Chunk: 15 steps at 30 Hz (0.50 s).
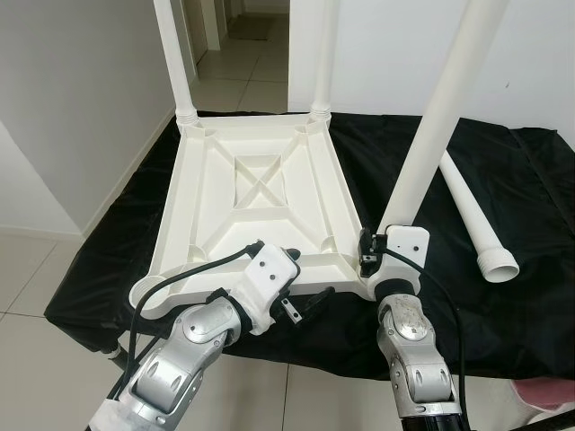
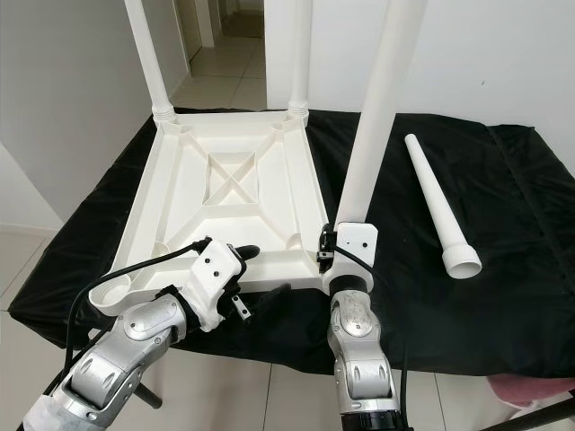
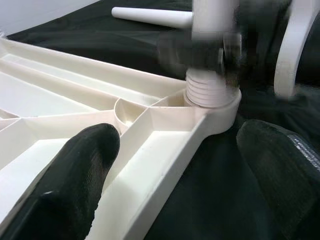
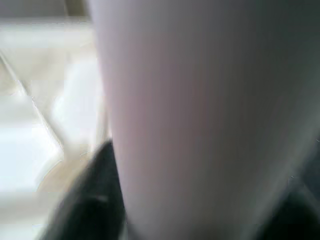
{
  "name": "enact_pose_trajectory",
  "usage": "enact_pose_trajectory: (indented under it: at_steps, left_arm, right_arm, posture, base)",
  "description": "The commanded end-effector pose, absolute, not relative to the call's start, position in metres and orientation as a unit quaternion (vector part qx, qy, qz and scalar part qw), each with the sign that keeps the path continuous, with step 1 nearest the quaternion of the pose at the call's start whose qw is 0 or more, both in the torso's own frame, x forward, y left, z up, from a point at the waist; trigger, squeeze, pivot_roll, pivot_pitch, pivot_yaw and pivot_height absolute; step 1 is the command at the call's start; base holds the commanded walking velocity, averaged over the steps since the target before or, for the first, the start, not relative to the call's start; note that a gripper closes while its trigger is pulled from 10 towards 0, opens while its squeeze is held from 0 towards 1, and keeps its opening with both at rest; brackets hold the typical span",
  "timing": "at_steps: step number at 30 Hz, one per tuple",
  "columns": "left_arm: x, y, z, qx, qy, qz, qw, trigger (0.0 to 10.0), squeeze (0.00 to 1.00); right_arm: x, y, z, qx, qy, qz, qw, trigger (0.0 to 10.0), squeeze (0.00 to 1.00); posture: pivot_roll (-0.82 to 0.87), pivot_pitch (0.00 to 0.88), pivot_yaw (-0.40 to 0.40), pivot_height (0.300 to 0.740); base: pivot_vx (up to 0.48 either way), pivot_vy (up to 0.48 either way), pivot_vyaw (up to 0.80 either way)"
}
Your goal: Building children table
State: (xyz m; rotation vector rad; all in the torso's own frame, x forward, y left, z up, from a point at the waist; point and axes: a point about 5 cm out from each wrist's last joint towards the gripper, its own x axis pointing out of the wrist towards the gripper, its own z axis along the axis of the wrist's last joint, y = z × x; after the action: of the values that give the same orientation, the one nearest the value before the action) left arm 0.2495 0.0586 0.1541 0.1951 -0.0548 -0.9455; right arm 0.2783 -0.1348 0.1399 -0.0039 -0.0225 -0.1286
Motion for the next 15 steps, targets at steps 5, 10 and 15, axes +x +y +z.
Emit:
enact_pose_trajectory:
  at_steps: [5,10,15]
  left_arm:
    - [0.249,0.06,0.15,0.1,-0.021,-0.465,0.879,10.0,0.0]
    - [0.249,0.061,0.15,0.102,-0.02,-0.466,0.879,10.0,0.0]
    - [0.253,0.061,0.152,0.102,-0.023,-0.463,0.88,10.0,0.0]
  right_arm:
    - [0.279,-0.129,0.135,0.018,0.007,-0.042,0.999,10.0,1.0]
    - [0.285,-0.136,0.139,0.011,-0.005,0.004,1.0,10.0,0.0]
    - [0.289,-0.138,0.142,0.004,-0.014,0.079,0.997,10.0,0.0]
  posture:
    - [-0.04,0.037,0.031,0.74]
    - [-0.05,0.036,0.035,0.74]
    - [-0.05,0.038,0.037,0.74]
  base:
    - [0.0,0.0,0.0]
    - [0.0,0.0,0.0]
    - [0.0,0.0,0.0]
